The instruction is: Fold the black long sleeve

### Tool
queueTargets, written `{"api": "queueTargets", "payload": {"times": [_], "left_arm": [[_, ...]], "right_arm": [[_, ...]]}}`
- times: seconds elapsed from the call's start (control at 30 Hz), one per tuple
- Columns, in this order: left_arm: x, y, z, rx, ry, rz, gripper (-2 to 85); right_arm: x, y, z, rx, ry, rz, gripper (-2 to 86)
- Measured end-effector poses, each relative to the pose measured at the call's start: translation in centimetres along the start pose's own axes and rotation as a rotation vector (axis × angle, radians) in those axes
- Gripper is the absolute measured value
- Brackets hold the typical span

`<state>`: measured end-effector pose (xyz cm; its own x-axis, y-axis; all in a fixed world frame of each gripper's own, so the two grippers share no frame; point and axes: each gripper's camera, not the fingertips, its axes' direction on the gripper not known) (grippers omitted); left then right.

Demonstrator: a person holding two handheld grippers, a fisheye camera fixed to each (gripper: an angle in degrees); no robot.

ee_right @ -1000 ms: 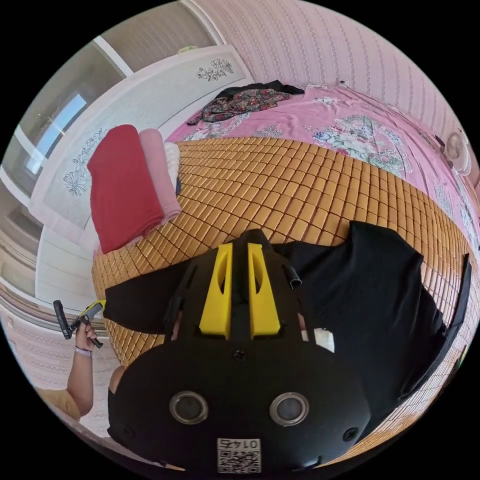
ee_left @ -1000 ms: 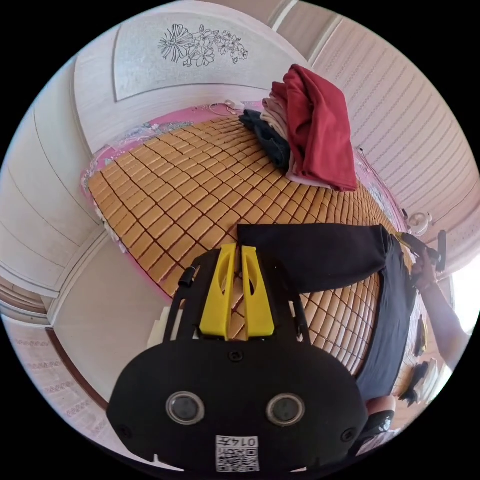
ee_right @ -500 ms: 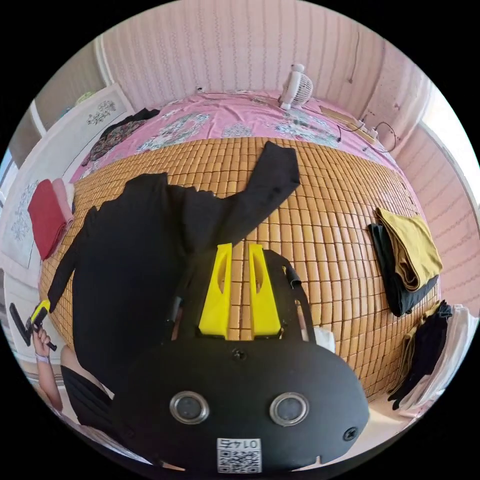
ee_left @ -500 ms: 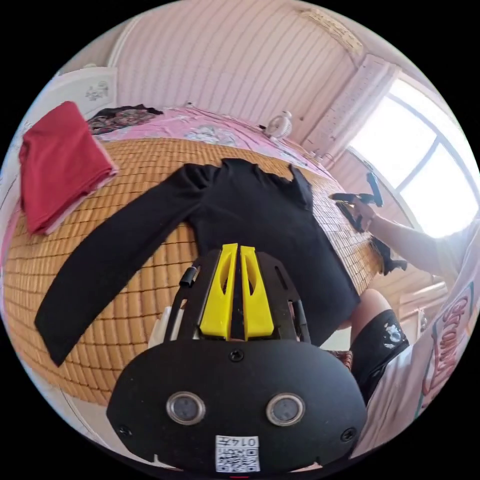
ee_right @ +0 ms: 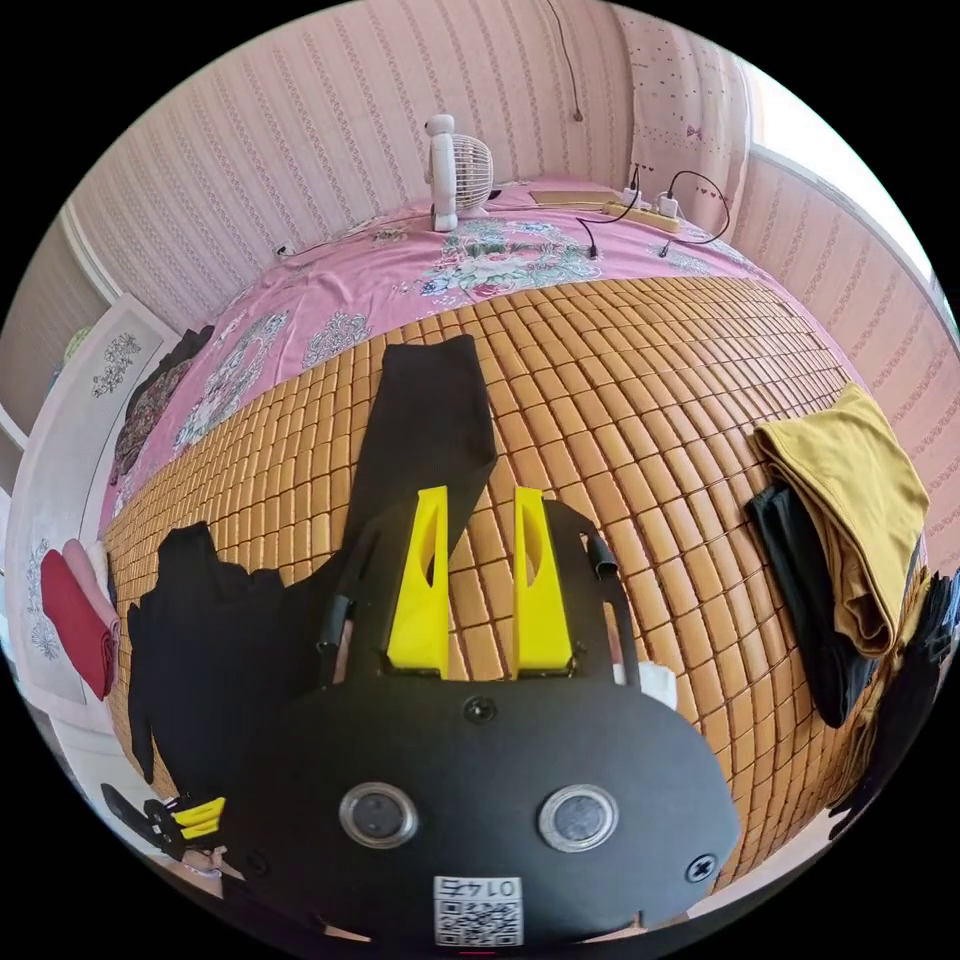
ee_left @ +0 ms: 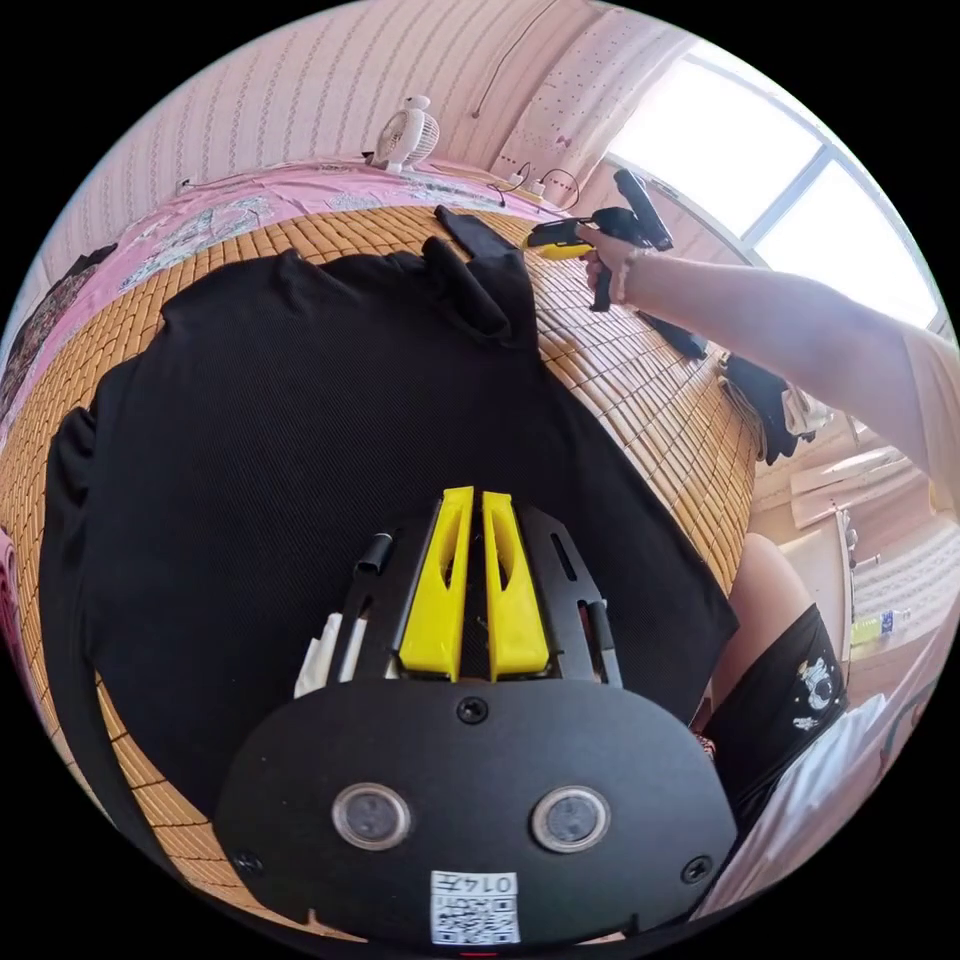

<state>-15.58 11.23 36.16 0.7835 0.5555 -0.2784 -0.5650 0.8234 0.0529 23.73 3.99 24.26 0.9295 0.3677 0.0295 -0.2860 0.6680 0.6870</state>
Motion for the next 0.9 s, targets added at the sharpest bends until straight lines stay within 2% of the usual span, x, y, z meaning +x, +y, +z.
{"api": "queueTargets", "payload": {"times": [0.07,0.13,0.23,0.37,0.43,0.5,0.63,0.7,0.8,0.9], "left_arm": [[0.2,0.1,0.4,0.028,-0.004,0.014,-0.8],[0.4,-0.2,1.0,0.026,0.007,0.009,-0.9],[0.5,-1.0,1.7,0.017,0.014,0.015,-1.0],[0.9,-2.0,1.7,0.027,0.015,0.004,-1.0],[1.7,-2.7,0.2,0.113,0.042,0.025,-1.0],[2.2,-3.6,-0.5,0.143,0.053,0.035,-1.0],[3.8,-5.6,-0.3,0.142,0.044,0.04,-1.0],[4.9,-6.2,0.4,0.116,0.076,0.057,-1.0],[7.6,-6.6,2.0,0.079,0.074,0.122,-0.9],[10.1,-7.2,4.1,0.024,0.095,0.167,-0.9]], "right_arm": [[1.0,0.1,1.3,-0.031,-0.029,-0.001,8.4],[1.6,0.6,1.7,-0.021,-0.035,-0.028,2.0],[2.0,1.9,0.9,-0.042,-0.047,-0.168,-0.1],[3.9,6.7,-6.7,0.089,-0.186,-0.28,-0.6],[3.9,9.7,-11.1,0.087,-0.182,-0.368,-0.5],[4.7,13.2,-16.6,0.165,-0.227,-0.44,-0.4],[8.8,15.4,-19.9,0.284,-0.123,-0.351,0.7],[12.5,16.5,-18.9,0.196,-0.071,-0.271,5.1],[16.6,19.6,-17.5,0.061,-0.212,-0.205,9.4],[18.4,24.0,-15.6,-0.049,-0.263,-0.164,10.9]]}}
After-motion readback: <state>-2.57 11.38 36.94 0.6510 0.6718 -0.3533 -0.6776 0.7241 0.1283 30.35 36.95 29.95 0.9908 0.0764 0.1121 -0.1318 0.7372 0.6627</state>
